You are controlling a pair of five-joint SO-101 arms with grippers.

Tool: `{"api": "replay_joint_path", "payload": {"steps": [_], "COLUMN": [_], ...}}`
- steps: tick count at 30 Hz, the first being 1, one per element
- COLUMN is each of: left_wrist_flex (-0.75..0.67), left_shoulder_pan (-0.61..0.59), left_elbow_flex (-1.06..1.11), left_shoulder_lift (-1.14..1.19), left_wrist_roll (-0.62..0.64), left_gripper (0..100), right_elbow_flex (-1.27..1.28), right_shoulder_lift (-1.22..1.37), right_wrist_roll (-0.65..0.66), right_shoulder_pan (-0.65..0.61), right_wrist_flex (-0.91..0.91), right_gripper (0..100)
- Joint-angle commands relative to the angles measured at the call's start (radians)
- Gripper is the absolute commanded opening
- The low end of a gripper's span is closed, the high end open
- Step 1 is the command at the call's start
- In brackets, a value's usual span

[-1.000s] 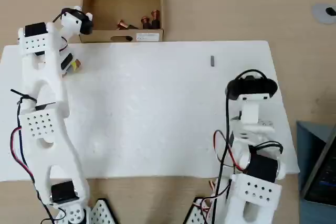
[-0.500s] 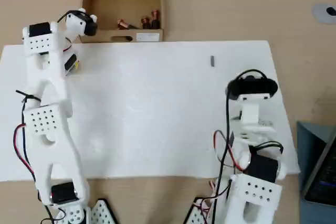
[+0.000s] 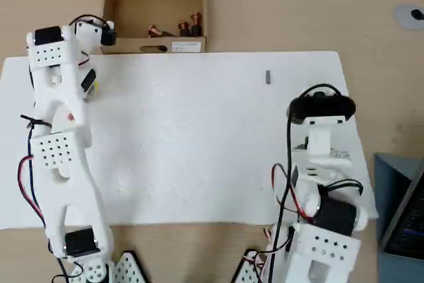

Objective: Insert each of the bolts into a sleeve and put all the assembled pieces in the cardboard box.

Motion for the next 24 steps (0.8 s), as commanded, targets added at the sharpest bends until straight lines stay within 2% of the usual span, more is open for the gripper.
{"api": "replay_joint_path", "payload": {"steps": [1, 11, 14, 19, 24], "left_wrist_flex": [0.012, 0.012, 0.012, 0.011, 0.011], "left_shoulder_pan": [0.052, 0.204, 0.255, 0.362, 0.465], "left_elbow_flex": [0.021, 0.423, 0.583, 0.829, 1.019], "left_shoulder_lift": [-0.223, -0.743, -0.908, -1.188, -1.415], "left_wrist_roll": [0.028, 0.155, 0.21, 0.324, 0.494], "left_gripper": [0, 0, 0, 0, 0], "right_elbow_flex": [-0.116, -0.194, -0.216, -0.265, -0.321], "right_shoulder_lift": [-0.012, -0.012, -0.012, -0.012, -0.012], "right_wrist_roll": [0.002, 0.0, -0.046, -0.064, -0.061], "right_shoulder_pan": [-0.015, -0.015, -0.015, -0.016, -0.016], "right_wrist_flex": [0.035, 0.058, 0.066, 0.153, 0.198], "right_gripper": [1.0, 1.0, 0.9, 0.9, 0.9]}}
